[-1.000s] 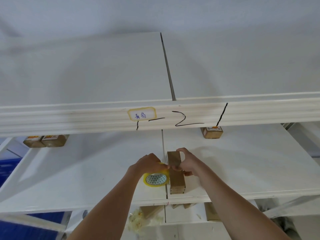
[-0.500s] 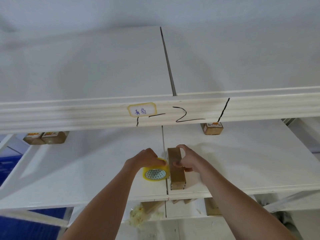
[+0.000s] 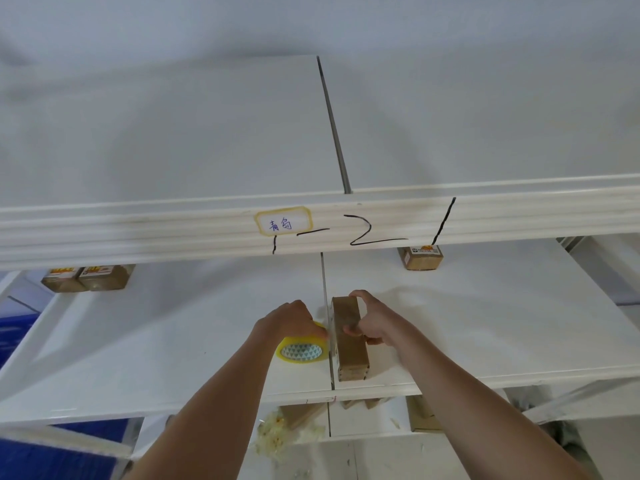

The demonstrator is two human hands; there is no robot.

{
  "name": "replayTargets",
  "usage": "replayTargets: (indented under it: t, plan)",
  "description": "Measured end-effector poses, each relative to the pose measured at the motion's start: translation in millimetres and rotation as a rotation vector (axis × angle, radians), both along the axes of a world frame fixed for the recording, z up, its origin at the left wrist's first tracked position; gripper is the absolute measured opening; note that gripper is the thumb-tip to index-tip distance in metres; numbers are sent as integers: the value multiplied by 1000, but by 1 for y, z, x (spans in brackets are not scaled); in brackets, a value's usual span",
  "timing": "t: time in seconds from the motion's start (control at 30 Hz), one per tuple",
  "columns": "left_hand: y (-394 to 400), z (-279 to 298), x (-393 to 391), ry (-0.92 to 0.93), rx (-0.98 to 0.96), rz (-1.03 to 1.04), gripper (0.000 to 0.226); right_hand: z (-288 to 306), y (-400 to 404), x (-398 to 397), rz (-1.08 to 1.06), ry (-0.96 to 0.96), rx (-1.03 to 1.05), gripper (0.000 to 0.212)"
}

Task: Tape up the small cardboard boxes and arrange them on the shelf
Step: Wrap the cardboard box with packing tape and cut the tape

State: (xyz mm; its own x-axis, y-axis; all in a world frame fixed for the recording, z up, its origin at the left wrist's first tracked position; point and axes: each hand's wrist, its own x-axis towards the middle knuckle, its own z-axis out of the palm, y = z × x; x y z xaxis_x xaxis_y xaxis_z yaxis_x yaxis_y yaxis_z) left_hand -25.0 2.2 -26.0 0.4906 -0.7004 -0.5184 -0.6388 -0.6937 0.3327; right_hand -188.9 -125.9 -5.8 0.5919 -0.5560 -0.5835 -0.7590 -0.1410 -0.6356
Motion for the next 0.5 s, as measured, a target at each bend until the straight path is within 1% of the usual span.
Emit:
replayTargets:
  t: [0.1, 0.17, 0.27, 0.4, 0.47, 0.5]
  plan:
    - [-4, 2, -4, -7, 23, -8, 66, 1, 1, -1, 0, -6, 4, 82]
    - [-5, 2, -8, -7, 20, -7, 72, 3, 4, 0, -5, -9, -7, 85]
    - [-7, 2, -10, -28, -1, -8, 80, 5, 11, 0, 18, -21, -64, 90]
    - [-6, 1, -12, -14, -8, -11, 76, 5, 18, 0, 64, -21, -134, 81]
    - [-5, 0, -12, -4, -17, 2, 75, 8, 21, 3, 79, 10, -105, 83]
    - [-5, -1, -12, 0, -18, 4, 76, 9, 22, 4, 87, 24, -78, 88]
